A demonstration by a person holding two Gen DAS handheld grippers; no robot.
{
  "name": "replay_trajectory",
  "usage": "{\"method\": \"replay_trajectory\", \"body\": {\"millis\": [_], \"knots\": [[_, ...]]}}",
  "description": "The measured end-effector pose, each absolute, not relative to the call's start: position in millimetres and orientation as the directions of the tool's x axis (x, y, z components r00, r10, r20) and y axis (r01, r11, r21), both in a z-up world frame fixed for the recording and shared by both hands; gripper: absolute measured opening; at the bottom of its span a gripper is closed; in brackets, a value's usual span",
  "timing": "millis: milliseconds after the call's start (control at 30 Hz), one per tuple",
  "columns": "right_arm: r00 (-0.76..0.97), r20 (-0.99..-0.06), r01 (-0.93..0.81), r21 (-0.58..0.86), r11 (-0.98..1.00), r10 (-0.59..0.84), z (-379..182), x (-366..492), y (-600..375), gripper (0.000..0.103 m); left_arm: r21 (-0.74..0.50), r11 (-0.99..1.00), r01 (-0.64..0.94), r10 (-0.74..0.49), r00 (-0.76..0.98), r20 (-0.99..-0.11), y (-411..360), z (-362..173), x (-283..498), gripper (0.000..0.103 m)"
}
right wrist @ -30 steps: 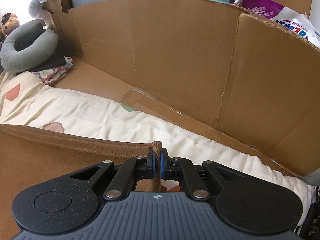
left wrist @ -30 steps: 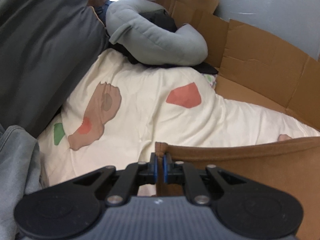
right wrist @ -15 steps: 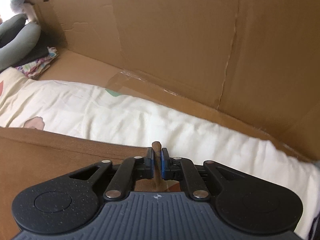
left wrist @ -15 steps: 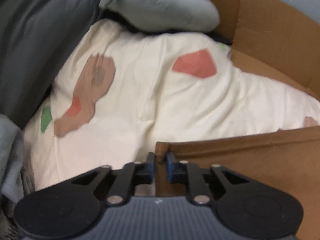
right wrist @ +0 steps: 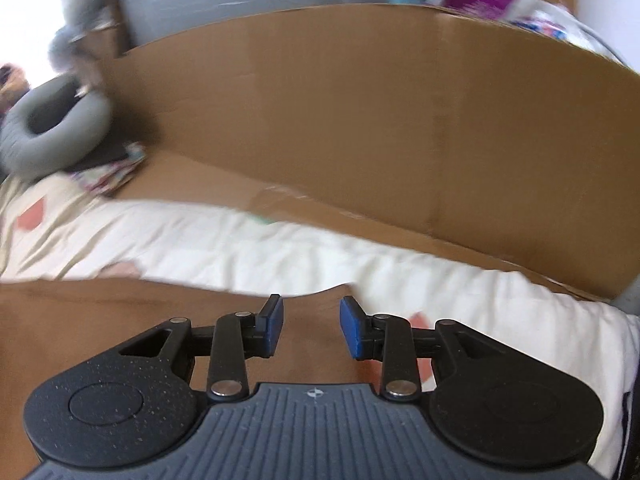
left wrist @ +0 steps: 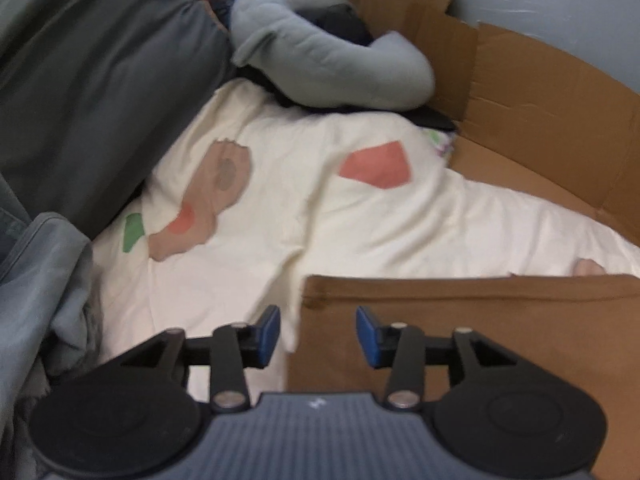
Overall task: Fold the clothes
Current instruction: 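Open both tools and release the fold onto the shirt, then raise both open tools and move them over the folded brown shirt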
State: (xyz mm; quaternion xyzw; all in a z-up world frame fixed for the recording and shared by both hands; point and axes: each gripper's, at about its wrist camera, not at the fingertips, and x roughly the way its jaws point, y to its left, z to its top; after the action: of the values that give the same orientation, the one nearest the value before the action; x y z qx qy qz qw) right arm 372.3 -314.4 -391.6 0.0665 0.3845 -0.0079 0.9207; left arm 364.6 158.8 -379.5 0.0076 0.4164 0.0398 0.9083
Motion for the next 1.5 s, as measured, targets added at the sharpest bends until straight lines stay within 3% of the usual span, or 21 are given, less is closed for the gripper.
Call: {"method": "replay_trajectory", "body": {"millis": [67,100,400,533,800,1267,1500], "knots": [[0.698,-0.712,0.020,0.115,0.993,0.068,-393.3,367.3,-297.2,0.038,0.045,0.998,-0.040,0.060,0.658,-0.751,144.4,-376.0,357.5,0.061],[0.693,-0.716,-0.004,0.113,0.994,0.084,-394.6,365.2,-288.3,0.038,0.043,0.999,-0.025,0.049,0.661,-0.748,136.8,-375.1,353.5,0.063],[0.632,-0.742,-0.175,0.144,0.974,0.223,-416.2,360.7,-216.9,0.038,0.009,0.992,0.129,-0.073,0.616,-0.784,74.8,-401.1,333.9,0.064],[0.607,-0.765,-0.195,0.117,0.974,0.214,-426.7,357.4,-202.1,0.038,0.007,0.988,0.155,-0.089,0.603,-0.793,60.6,-413.4,332.8,0.064],[0.611,-0.784,-0.035,0.119,0.992,0.115,-442.2,361.9,-238.3,0.037,0.030,0.993,0.118,-0.046,0.589,-0.807,70.1,-435.3,344.1,0.064],[0.648,-0.761,0.149,0.109,0.983,-0.014,-436.2,385.7,-286.9,0.037,0.012,1.000,0.020,-0.002,0.606,-0.795,99.6,-426.4,373.6,0.065],[0.656,-0.750,0.077,0.185,0.980,0.090,-422.5,360.8,-307.2,0.038,-0.046,0.999,-0.001,-0.037,0.599,-0.800,129.4,-405.8,350.4,0.065]]}}
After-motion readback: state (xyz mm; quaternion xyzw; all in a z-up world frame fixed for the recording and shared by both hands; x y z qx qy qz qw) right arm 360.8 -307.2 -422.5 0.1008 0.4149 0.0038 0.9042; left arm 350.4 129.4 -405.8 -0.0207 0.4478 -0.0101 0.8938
